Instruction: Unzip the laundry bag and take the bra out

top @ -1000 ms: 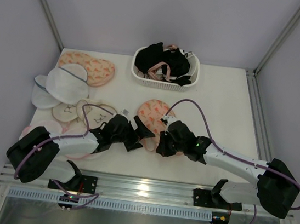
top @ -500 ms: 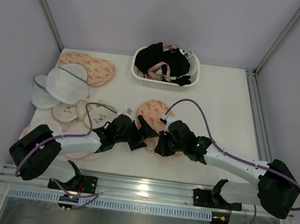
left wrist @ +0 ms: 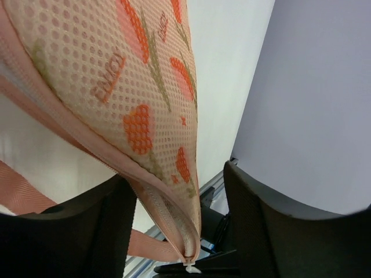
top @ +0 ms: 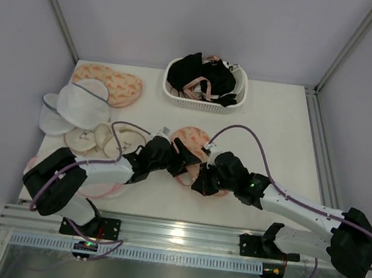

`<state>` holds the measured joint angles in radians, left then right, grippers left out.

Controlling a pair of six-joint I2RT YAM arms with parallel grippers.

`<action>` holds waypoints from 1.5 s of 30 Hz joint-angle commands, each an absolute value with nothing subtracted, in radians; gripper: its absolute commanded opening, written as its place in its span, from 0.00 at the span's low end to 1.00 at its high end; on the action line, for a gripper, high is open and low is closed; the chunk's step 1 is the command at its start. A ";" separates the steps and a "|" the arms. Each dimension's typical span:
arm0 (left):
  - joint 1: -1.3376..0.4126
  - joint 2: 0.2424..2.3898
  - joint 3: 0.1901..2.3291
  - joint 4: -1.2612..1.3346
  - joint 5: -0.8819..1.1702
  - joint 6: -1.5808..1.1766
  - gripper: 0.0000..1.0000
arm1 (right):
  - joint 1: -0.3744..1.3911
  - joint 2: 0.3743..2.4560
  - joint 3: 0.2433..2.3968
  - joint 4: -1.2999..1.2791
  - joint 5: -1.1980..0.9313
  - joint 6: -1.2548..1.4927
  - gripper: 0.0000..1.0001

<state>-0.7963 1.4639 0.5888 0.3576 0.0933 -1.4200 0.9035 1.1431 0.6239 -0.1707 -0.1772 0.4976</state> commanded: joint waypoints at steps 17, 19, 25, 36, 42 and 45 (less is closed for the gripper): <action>-0.796 1.509 0.666 0.345 0.048 -1.367 0.02 | 0.916 1.138 0.545 -0.103 -0.184 0.488 0.04; -0.796 1.505 0.666 0.338 0.044 -1.362 0.00 | 0.914 1.135 0.537 -0.112 -0.175 0.500 0.04; -0.784 1.479 0.664 0.302 0.038 -1.338 0.00 | 0.914 1.108 0.531 -0.227 -0.062 0.543 0.04; -0.767 1.410 0.621 0.276 0.034 -1.321 0.00 | 0.914 1.035 0.500 -0.365 0.084 0.624 0.04; -0.743 1.364 0.604 0.255 0.044 -1.304 0.00 | 0.914 1.000 0.499 -0.417 0.101 0.644 0.04; -0.727 1.341 0.592 0.244 0.049 -1.295 0.00 | 0.914 0.991 0.502 -0.456 0.110 0.650 0.04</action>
<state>-0.7513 1.3952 0.6006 0.2417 0.0628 -1.3266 0.9146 1.0077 0.5167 -0.3416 0.0505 0.6331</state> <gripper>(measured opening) 0.012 0.039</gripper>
